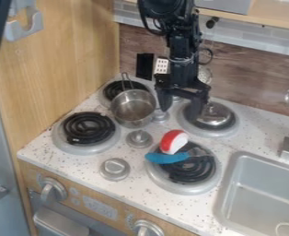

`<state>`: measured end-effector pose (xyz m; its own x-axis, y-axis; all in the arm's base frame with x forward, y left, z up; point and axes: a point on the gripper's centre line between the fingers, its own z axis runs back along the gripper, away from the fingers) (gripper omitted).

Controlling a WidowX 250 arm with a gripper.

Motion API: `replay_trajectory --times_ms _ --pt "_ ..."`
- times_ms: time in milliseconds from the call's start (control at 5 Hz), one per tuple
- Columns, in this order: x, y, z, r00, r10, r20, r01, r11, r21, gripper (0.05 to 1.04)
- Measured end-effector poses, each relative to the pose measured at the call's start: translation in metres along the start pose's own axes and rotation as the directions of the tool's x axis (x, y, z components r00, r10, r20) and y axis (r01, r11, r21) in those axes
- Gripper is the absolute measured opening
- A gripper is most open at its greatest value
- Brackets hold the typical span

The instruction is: Put the silver pot on the left lower burner

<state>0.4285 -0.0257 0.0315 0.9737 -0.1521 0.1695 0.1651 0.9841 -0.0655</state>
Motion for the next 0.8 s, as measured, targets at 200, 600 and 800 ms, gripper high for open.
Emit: replay_trajectory --times_ms 200,600,800 --pt "-0.009 0.001 -0.018 0.999 0.007 -0.046 -0.008 1.0 -0.008 0.999" --pt "-0.003 0.048 -0.033 0.993 0.111 -0.039 -0.112 0.993 -0.034 0.999" --pt "0.007 0.066 -0.036 0.992 0.129 -0.015 -0.129 0.991 -0.029 0.999"
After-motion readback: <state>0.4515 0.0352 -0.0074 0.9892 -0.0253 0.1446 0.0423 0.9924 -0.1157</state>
